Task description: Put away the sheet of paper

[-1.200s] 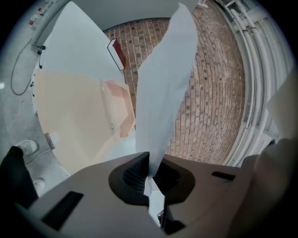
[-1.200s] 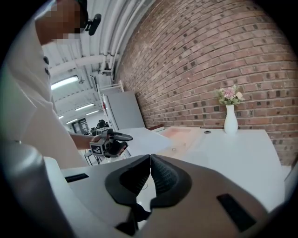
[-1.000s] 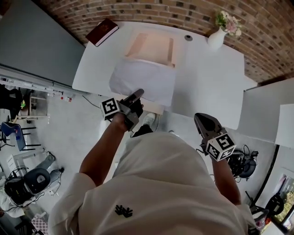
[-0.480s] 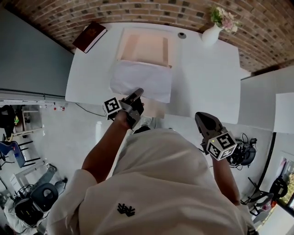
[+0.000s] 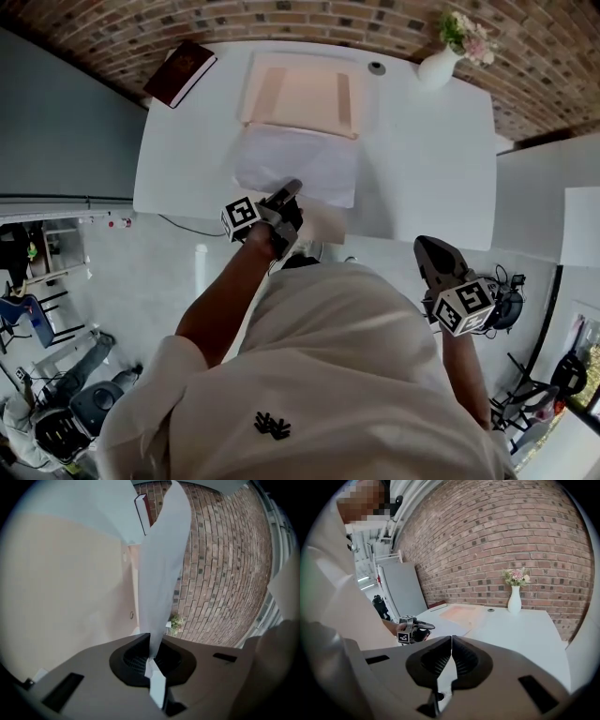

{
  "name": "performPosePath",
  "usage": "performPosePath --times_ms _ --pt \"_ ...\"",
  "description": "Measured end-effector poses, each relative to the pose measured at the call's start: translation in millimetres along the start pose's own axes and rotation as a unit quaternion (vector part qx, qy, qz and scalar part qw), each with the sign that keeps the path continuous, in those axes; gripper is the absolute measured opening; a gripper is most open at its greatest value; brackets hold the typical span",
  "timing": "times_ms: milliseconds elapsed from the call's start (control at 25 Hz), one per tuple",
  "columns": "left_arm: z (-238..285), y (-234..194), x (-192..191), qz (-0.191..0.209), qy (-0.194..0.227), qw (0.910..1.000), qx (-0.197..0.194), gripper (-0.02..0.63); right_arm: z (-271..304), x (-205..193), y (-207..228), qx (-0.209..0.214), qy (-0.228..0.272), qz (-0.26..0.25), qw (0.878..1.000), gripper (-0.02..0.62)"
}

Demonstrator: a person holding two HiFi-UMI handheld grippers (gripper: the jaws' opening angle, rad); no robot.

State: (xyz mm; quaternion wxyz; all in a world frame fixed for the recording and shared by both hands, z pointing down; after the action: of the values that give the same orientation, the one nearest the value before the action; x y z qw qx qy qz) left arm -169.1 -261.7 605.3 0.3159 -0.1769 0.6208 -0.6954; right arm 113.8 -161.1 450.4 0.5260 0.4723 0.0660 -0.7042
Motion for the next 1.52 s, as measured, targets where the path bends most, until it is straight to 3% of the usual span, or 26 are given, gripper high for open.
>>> performPosePath --times_ms 240,1520 --pt "9 -14 17 0.004 -0.003 0.9999 0.015 0.023 11 3 -3 -0.008 -0.005 0.004 1.000 0.029" --pt "119 -28 109 -0.010 0.009 0.9998 0.015 0.023 29 18 -23 -0.083 0.003 0.040 0.996 0.029"
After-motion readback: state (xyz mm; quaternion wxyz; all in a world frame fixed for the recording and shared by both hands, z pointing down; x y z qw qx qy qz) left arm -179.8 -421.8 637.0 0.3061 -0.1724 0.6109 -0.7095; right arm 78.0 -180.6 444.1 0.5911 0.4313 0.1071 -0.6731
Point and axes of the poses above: the fingertips, and each gripper's own axes: z forward along the fingers, y to its right, x out of its top, the point moved 3 cm from there along -z, backward along the fingers, and after that the axes turned 13 degrees about z, right-handed, at the moved point
